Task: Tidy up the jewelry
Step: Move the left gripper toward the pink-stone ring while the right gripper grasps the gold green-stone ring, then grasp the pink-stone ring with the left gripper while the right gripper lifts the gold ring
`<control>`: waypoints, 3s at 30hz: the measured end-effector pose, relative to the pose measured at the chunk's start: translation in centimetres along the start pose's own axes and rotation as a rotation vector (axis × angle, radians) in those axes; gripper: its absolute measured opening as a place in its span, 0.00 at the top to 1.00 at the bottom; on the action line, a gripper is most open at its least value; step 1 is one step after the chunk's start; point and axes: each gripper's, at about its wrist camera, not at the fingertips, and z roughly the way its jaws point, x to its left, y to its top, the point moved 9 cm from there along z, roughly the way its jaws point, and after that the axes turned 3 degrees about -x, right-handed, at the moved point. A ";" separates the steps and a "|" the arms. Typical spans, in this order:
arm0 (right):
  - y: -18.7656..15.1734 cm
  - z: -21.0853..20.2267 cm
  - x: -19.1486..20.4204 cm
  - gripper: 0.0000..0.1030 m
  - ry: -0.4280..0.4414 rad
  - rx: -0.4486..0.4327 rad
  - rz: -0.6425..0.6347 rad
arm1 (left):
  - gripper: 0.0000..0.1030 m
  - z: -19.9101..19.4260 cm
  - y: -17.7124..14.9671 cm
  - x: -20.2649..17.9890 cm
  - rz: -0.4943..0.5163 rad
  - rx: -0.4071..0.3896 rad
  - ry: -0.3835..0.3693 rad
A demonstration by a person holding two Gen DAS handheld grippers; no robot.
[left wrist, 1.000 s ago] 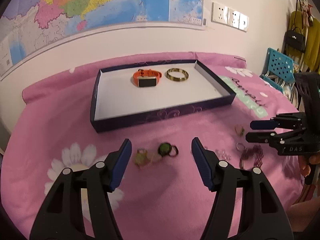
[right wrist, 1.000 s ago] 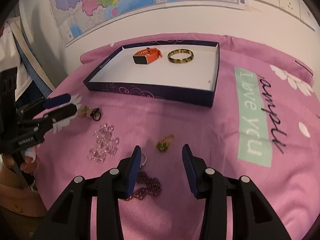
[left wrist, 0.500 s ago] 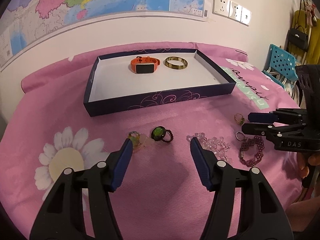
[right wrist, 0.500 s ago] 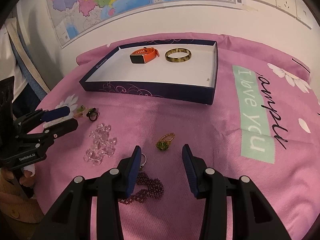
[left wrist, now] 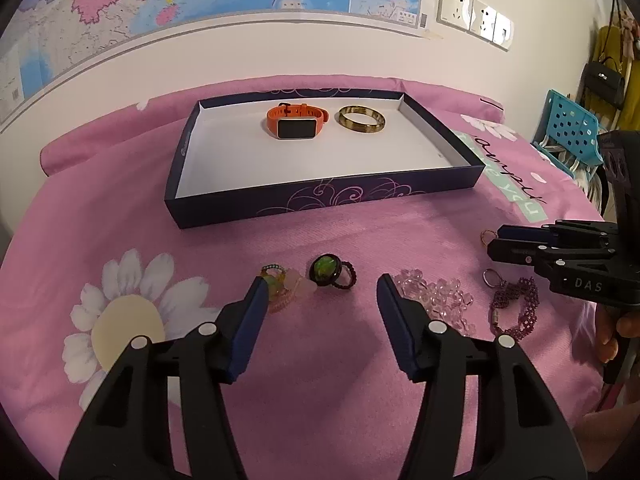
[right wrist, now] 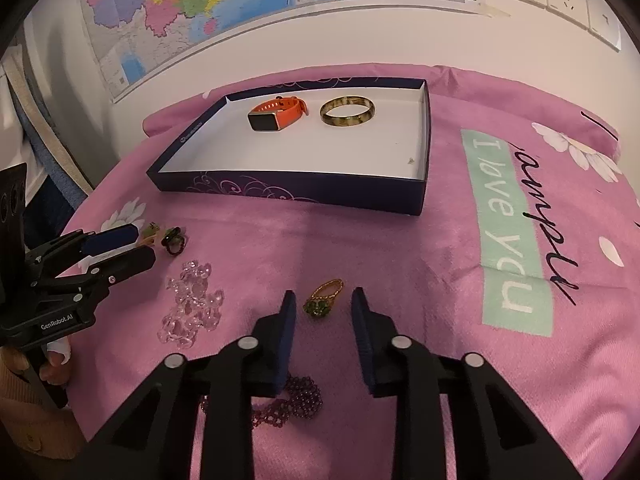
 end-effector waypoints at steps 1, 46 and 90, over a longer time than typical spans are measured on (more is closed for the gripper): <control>0.0 0.0 -0.1 0.78 -0.001 0.000 0.000 | 0.49 0.1 0.0 0.0 -0.001 0.002 -0.003; 0.2 -0.9 0.6 0.90 0.086 -0.015 0.021 | 0.66 -0.1 0.2 3.2 0.023 0.002 0.038; 2.1 -0.6 2.7 0.90 0.127 -0.034 -0.021 | 0.87 -1.1 2.3 3.3 -0.077 -0.009 -0.106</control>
